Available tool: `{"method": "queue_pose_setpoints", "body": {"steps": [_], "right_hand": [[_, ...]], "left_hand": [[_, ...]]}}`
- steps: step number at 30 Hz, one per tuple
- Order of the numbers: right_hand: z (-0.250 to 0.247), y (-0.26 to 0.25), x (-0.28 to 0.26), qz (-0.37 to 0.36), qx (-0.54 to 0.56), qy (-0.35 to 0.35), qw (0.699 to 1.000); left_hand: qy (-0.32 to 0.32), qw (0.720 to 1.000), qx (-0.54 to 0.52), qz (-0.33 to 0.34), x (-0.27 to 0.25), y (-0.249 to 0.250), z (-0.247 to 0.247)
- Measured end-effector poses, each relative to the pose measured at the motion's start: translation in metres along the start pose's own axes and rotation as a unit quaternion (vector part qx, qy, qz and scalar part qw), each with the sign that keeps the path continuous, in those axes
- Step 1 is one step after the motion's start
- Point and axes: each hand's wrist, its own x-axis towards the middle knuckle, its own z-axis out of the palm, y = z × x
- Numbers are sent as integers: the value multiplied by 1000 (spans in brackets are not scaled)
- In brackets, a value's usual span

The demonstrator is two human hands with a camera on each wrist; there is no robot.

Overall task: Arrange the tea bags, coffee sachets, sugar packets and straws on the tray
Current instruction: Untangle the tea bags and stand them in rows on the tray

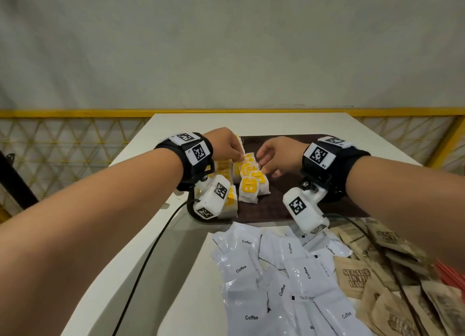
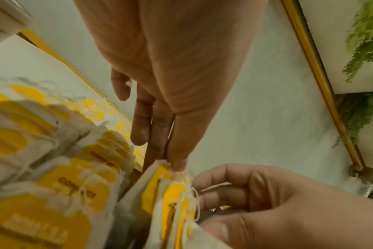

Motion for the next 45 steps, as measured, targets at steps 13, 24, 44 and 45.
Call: {"method": "queue_pose_setpoints", "body": {"steps": [13,24,44,45], "right_hand": [[17,-4,7,-23,-4,38,999],[13,0,9,15,64,-3,998],[17,3,3,30,164,-17,986],[18,2,3,30,163,-17,986]], "left_hand": [[38,995,56,-70,12,-5,-3],[-24,995,74,-66,-7,2,2],[-30,994,28,-104,-7,0,1],[-40,993,38,-103,-7,1,2]]}}
